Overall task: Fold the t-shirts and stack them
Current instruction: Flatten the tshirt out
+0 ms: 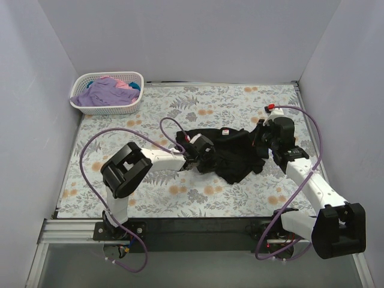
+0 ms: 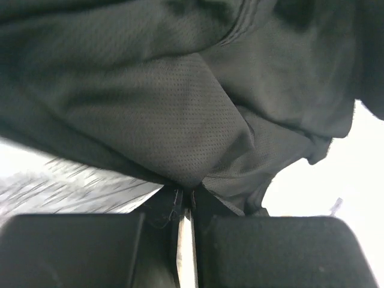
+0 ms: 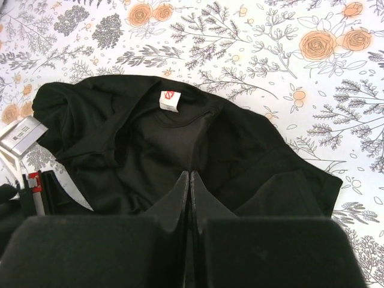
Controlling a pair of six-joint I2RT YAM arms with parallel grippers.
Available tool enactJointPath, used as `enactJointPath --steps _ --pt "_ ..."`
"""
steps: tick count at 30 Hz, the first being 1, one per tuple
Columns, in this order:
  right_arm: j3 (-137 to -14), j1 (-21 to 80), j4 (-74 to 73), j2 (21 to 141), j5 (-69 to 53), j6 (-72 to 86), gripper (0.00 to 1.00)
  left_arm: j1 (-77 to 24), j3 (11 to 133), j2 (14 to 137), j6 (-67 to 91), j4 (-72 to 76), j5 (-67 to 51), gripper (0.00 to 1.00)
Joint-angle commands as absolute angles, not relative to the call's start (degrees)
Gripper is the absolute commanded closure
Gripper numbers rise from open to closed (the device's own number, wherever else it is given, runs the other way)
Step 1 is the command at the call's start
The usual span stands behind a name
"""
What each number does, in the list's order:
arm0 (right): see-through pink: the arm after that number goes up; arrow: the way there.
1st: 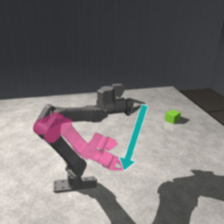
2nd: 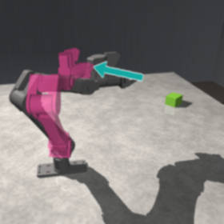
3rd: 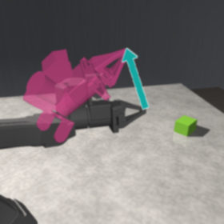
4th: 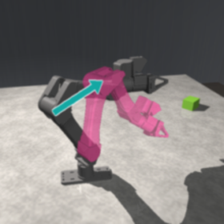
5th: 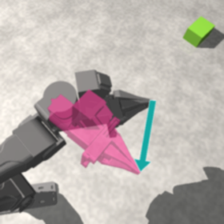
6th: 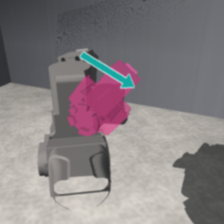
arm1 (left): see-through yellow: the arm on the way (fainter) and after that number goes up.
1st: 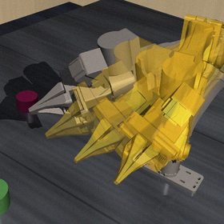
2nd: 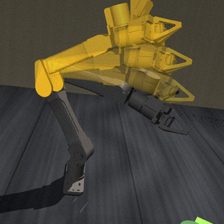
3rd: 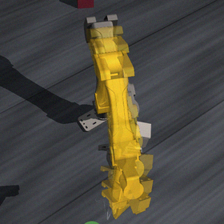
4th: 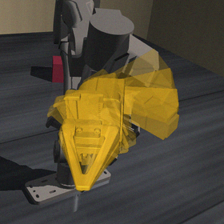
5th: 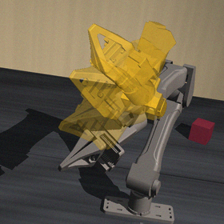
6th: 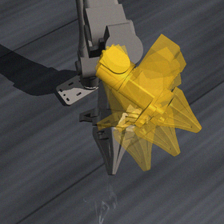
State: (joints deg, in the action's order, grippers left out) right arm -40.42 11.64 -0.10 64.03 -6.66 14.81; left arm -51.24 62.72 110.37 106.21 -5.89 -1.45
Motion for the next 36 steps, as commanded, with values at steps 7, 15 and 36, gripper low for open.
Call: enactJointPath --steps 7,15,36 --pt "-48.41 11.08 -8.43 53.35 11.07 7.74 0.99 -34.32 58.18 77.82 72.31 -33.92 24.35 1.0" --pt "-54.58 10.64 -10.55 56.86 18.28 3.69 0.99 -23.3 71.71 86.46 48.62 -31.13 27.77 1.0" --pt "-44.83 11.68 -12.75 66.01 -4.38 10.1 0.54 -25.39 56.71 75.24 73.99 -31.9 9.16 0.47"
